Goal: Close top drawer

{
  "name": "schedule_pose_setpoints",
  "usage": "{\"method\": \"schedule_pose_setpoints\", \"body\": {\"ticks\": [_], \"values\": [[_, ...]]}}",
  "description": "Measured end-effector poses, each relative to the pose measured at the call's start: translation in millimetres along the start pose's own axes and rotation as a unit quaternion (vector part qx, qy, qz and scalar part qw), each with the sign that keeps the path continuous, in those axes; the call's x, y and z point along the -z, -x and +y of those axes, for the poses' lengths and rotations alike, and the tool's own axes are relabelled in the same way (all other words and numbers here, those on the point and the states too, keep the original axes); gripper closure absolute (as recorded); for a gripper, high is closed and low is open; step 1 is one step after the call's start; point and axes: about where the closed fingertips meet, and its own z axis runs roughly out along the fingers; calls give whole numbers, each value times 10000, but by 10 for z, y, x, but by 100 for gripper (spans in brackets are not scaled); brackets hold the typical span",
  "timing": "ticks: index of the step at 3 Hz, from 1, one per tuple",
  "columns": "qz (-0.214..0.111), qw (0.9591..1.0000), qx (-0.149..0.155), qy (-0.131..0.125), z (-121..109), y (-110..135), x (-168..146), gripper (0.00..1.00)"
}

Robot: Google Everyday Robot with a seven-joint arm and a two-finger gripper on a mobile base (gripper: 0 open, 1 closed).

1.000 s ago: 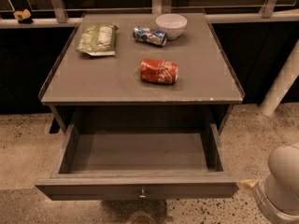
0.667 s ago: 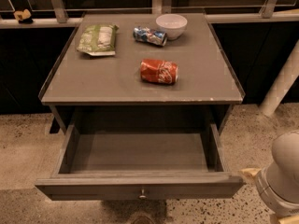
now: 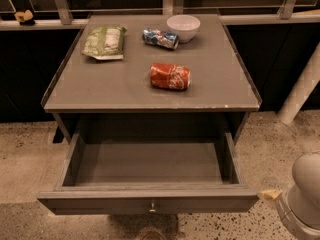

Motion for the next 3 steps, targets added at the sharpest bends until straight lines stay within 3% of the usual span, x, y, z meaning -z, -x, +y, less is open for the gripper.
{"method": "schedule_pose_setpoints", "body": {"ticks": [2, 3], "values": [[-142, 9954, 277, 904, 12, 69, -388, 0], [-293, 9934, 203, 1091, -261, -34, -603, 0]]}}
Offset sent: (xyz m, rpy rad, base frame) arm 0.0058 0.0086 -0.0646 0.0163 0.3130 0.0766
